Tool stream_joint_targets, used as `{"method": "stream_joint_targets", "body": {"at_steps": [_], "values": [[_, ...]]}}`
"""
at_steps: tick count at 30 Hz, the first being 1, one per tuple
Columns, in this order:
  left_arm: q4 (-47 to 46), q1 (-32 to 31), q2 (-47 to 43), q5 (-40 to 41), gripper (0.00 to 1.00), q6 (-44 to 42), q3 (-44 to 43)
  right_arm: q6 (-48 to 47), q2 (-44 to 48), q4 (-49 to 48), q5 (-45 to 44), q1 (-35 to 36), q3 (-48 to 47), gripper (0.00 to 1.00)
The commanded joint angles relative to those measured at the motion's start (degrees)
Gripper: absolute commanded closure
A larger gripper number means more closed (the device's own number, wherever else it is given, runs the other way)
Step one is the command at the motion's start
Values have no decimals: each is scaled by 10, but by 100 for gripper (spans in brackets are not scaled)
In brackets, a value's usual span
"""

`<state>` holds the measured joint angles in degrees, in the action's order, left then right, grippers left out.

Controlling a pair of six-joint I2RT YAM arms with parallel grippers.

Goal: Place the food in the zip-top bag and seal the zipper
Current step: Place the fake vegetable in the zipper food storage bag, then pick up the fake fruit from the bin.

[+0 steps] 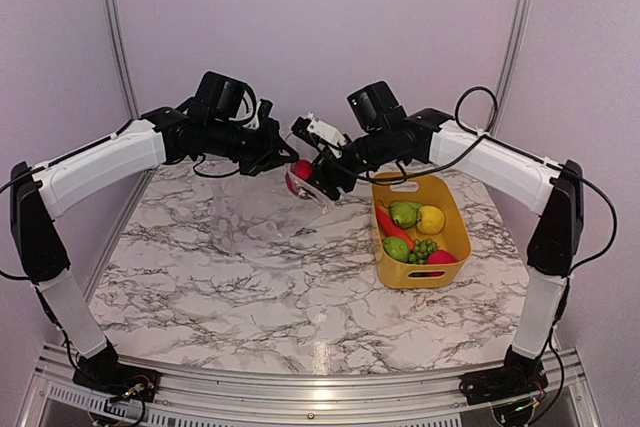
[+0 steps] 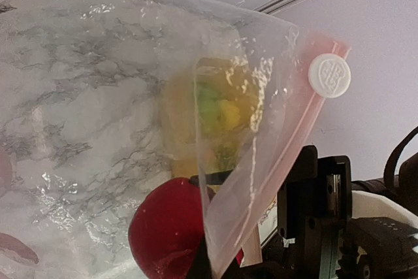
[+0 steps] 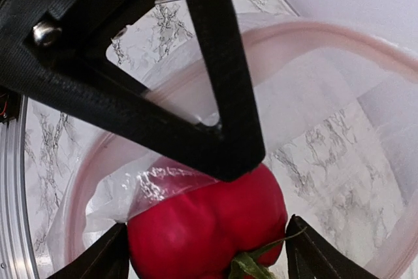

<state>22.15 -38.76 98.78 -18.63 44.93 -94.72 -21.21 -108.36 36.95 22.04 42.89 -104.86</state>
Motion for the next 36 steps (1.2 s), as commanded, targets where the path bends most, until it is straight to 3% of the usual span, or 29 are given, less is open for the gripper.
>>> {"method": "stream_joint_targets", "body": {"at_steps": [1, 7, 17, 25, 36], "values": [[7, 0, -7, -2, 100, -7, 12, -23, 27, 15, 22, 3, -35, 18], [47, 0, -6, 17, 100, -34, 15, -36, 74, 32, 25, -20, -10, 13], [72, 0, -1, 35, 100, -54, 8, -46, 147, 59, 25, -109, 45, 15], [91, 0, 12, 34, 100, -67, -10, -113, 197, 102, 8, -219, 130, 23], [95, 0, 15, 31, 100, -73, -6, -205, 186, 129, -67, -249, 207, 35]]}}
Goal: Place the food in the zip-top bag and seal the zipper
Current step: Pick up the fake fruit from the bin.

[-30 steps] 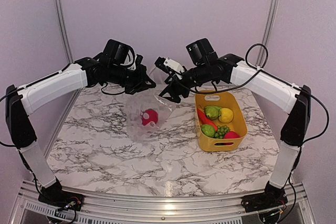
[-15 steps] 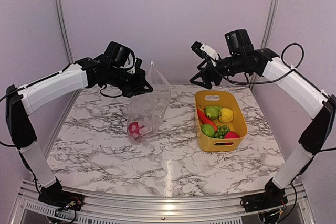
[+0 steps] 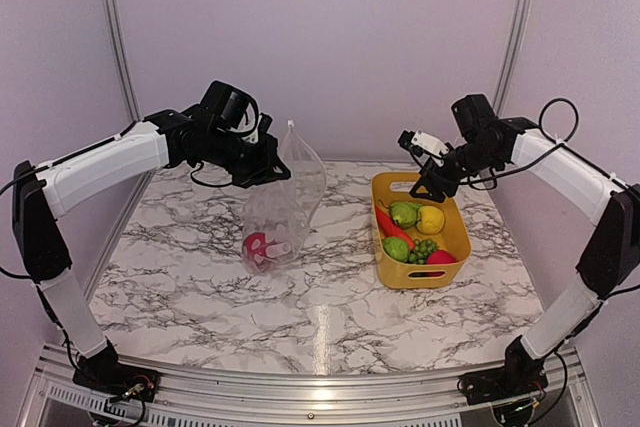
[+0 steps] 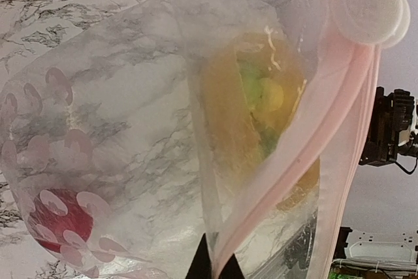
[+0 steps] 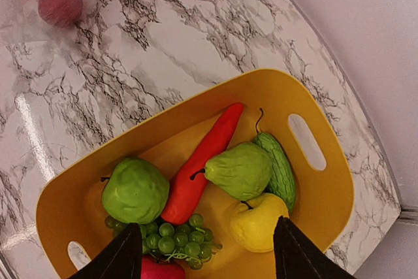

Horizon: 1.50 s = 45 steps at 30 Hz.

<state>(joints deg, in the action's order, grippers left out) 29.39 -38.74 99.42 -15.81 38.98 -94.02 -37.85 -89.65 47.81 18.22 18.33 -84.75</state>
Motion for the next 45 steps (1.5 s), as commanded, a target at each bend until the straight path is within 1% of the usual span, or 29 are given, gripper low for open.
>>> {"method": "stream_joint_targets", "body": {"at_steps": [1, 3, 8, 11, 16, 19, 25, 28, 32, 38, 41, 45], "values": [[23, 0, 8, 4, 100, -13, -11, -42, -7, 23, -33, -4, 4, 35], [23, 0, 6, 4, 100, -13, -9, -49, -23, 35, -42, -3, -4, 37], [23, 0, 5, 5, 100, -14, -6, -115, -77, 89, -40, -2, -43, 43], [24, 0, 5, 6, 100, -14, -6, -150, -96, 92, -47, -2, -55, 46], [25, 0, 1, 12, 100, -15, -4, -208, -117, 78, -60, 8, -63, 46], [27, 0, -1, 13, 100, -18, -4, -266, -120, 73, -62, 18, -53, 46], [33, 1, -4, 18, 100, -22, -5, -394, -96, -30, -79, 39, 19, 46], [34, 1, -6, 21, 100, -21, -4, -434, -109, -60, -88, 46, 26, 46], [34, 1, -12, 26, 100, -20, -1, -459, -143, -80, -100, 53, 17, 45], [34, 1, -19, 31, 100, -16, 10, -492, -160, -126, -109, 56, 40, 39], [33, 1, -22, 33, 100, -15, 15, -515, -164, -142, -117, 56, 56, 39], [33, 1, -27, 37, 100, -13, 20, -522, -177, -157, -119, 56, 56, 40]]}}
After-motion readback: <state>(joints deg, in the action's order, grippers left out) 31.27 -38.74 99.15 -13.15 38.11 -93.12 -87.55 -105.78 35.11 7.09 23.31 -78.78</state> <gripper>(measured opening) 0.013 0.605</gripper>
